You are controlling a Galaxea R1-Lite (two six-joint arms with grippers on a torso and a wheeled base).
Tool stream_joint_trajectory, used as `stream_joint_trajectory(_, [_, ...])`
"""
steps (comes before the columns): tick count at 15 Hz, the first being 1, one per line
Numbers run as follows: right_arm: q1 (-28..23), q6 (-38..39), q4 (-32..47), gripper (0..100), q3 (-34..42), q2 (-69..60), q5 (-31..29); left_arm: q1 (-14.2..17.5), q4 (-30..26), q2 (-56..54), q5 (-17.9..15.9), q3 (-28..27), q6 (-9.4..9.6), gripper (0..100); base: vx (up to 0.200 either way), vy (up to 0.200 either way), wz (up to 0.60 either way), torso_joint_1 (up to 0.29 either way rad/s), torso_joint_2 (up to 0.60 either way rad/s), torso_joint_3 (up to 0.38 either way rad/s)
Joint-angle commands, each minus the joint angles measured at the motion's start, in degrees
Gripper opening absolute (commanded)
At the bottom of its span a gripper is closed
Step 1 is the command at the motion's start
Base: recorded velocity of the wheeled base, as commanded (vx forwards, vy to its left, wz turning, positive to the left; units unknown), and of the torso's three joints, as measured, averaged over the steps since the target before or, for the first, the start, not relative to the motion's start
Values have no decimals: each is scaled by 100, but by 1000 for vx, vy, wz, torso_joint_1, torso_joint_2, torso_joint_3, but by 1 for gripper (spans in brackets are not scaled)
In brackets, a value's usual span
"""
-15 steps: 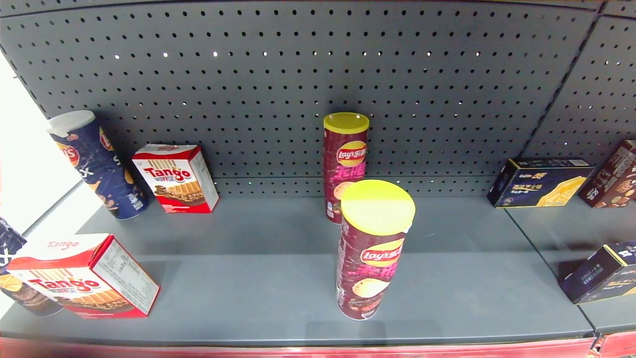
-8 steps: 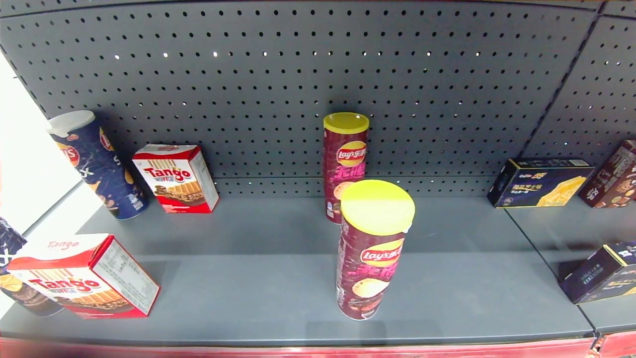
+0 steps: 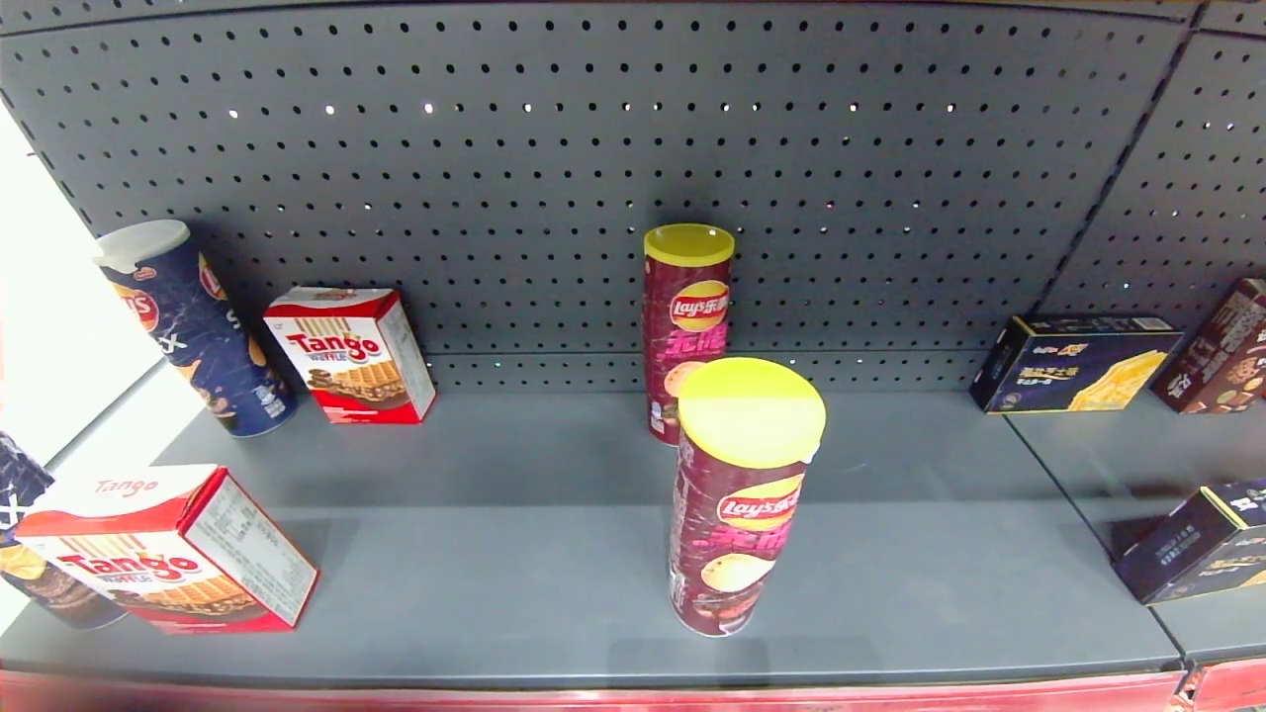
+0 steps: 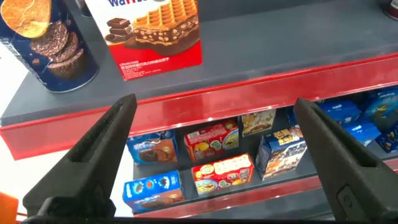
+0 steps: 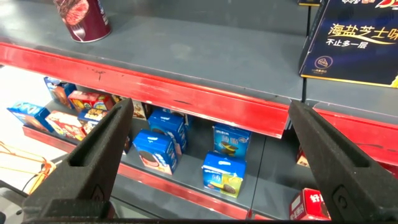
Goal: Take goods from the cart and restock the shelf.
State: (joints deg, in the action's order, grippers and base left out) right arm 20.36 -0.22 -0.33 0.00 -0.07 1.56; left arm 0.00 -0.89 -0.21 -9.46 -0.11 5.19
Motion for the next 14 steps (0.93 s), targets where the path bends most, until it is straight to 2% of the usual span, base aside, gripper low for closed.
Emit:
stream_joint_trajectory(1, [3,-4,-11,100,0,7,2,0,-16,21,6,2,-1,100,0,0,0,0,0,0])
stream_joint_trajectory(5, [3,-13,-2,100,0,7,2,0,-16,21,14,2,-18,100,0,0,0,0,0,0])
stream_joint_trajectory(7, [-190,-48,-46,100,-193,7,-42,0,-16,21,14,2,-10,100,0,0,0,0,0,0])
stream_joint_trajectory(8, [-304,66,-73,100,-624,394,-130,0,-16,21,6,2,-10,100,0,0,0,0,0,0])
stream_joint_trajectory(9, [-331,356,7,100,-1564,1862,-147,0,-8,21,14,2,-18,100,0,0,0,0,0,0])
stream_joint_trajectory(11, [-225,110,24,100,-2074,2547,354,-18,-16,21,6,2,-18,100,0,0,0,0,0,0])
stream_joint_trajectory(12, [-181,110,-108,100,-2355,3374,503,-18,-16,21,14,2,-18,100,0,0,0,0,0,0])
stream_joint_trajectory(14, [179,75,-697,100,-2610,4507,547,-18,-25,21,14,2,-18,100,0,0,0,0,0,0])
